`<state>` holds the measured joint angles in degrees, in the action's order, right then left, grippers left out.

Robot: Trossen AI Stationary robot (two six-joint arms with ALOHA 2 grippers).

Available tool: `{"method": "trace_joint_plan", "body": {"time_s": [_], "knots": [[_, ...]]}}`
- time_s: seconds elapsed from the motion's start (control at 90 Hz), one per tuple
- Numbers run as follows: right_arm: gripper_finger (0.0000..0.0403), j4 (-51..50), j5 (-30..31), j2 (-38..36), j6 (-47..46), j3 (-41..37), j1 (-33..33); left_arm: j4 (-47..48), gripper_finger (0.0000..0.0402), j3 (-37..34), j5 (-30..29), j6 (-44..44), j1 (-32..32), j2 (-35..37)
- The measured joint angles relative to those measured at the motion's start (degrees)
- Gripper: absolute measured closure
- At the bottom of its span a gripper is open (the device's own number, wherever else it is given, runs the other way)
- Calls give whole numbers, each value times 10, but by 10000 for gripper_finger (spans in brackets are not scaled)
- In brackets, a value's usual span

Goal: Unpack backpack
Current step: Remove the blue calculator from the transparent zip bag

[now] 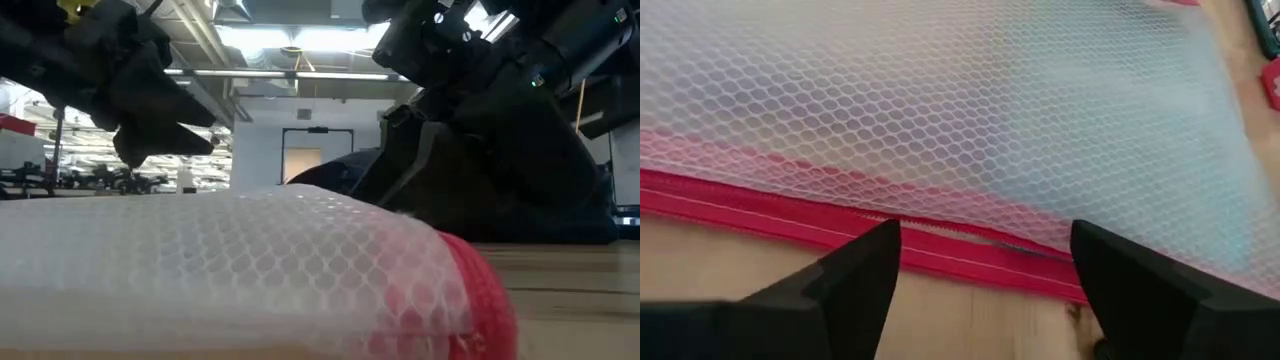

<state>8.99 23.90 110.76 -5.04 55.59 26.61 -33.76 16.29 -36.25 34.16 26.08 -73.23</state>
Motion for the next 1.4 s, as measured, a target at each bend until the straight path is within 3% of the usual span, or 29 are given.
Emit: {"method": "trace_joint_plan", "body": {"time_s": [1.4], "knots": [[127, 1, 0, 0, 0, 0, 0, 2, 163, 23, -2, -46, 21, 0]]}}
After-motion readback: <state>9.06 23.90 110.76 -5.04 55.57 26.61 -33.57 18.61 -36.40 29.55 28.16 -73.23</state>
